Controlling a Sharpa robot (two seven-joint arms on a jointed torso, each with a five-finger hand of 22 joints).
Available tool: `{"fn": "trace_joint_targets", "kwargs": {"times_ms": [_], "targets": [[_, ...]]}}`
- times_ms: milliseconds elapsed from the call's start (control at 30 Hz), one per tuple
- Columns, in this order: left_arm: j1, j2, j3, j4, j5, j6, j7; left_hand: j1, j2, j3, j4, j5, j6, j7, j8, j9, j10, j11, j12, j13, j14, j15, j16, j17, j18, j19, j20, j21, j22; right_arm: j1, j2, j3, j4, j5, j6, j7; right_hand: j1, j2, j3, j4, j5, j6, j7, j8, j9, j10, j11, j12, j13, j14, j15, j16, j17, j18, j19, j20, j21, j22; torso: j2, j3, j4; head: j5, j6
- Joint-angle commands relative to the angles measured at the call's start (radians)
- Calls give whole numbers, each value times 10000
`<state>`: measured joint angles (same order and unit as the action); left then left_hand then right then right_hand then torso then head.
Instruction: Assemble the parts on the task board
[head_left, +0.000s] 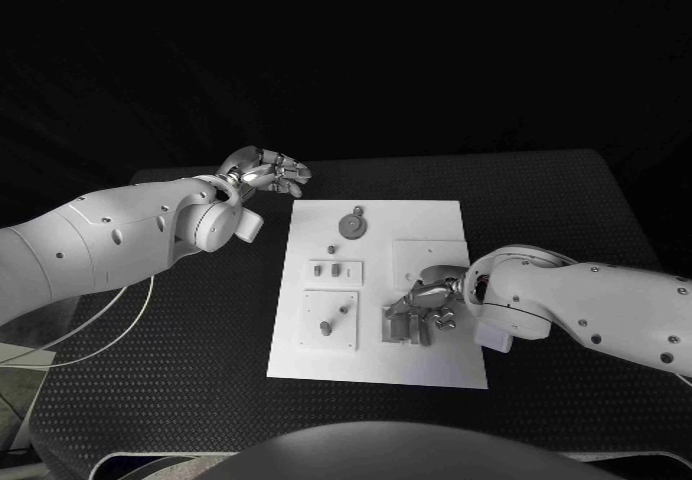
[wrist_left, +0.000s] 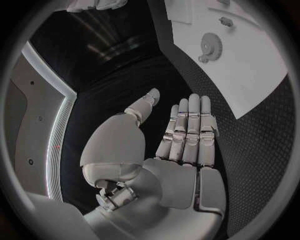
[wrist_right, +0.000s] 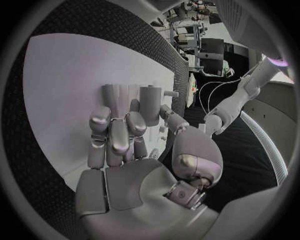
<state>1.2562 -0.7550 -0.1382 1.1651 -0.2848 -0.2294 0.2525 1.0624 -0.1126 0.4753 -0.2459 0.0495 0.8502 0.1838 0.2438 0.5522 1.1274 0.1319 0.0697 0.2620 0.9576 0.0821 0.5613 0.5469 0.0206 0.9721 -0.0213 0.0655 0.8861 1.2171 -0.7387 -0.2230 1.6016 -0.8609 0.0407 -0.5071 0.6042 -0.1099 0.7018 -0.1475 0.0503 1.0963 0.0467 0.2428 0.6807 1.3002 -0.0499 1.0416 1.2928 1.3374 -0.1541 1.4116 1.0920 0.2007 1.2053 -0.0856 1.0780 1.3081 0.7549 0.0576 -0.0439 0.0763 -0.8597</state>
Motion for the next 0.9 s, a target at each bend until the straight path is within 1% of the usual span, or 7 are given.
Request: {"fn": "trace_joint_targets", "kwargs": {"times_ms": [33,133,367,433,900], "targets": [[12,-1,4,34,-21,168,72,-112,13,0,47,27,-28,10,58,-11,-9,66,-12,-17,89,10,-44,13,13,0,55,35,-11,-79,17,-73,-14,-94,87,-174,26,-167,48,121,34,80,140,85,37,-46,-3,-42,-21,-12,1,-63,-30,611,23,-72,-49,100,0,2,-1,8,-8],[12,-2,4,34,-21,165,68,-111,8,0,48,27,-32,11,57,-13,-12,67,-13,-19,90,10,-47,17,13,-1,55,35,-12,-79,3,-76,-4,-168,49,-178,37,-274,92,197,35,75,142,80,39,-60,-2,-56,-36,-20,1,-70,-55,611,32,-77,-55,96,0,-1,0,11,-13],[12,0,4,33,-21,166,67,-108,1,2,49,27,-37,12,54,-15,-15,68,-13,-22,90,10,-52,23,13,-2,55,35,-14,-87,-3,-98,38,-273,109,-164,73,-407,157,304,36,59,147,70,43,-95,1,-100,-68,-40,3,-88,-105,611,42,-85,-67,91,0,-4,-3,25,-32],[12,1,4,35,-21,169,67,-107,1,3,51,27,-38,12,54,-15,-16,68,-14,-23,91,10,-54,26,13,-2,55,36,-15,-94,1,-103,68,-280,103,-164,79,-411,165,314,36,59,147,70,44,-95,2,-98,-68,-38,3,-87,-101,611,43,-86,-68,91,1,-1,2,46,-54],[12,-5,4,35,-21,156,68,-104,-3,7,58,27,-41,13,55,-18,-19,70,-13,-27,92,10,-63,38,13,-4,56,37,-18,-108,4,-112,60,-368,136,-173,111,-384,188,339,35,61,147,71,48,-97,2,-96,-72,-38,4,-87,-109,611,48,-89,-68,91,0,3,-3,80,-76]]}}
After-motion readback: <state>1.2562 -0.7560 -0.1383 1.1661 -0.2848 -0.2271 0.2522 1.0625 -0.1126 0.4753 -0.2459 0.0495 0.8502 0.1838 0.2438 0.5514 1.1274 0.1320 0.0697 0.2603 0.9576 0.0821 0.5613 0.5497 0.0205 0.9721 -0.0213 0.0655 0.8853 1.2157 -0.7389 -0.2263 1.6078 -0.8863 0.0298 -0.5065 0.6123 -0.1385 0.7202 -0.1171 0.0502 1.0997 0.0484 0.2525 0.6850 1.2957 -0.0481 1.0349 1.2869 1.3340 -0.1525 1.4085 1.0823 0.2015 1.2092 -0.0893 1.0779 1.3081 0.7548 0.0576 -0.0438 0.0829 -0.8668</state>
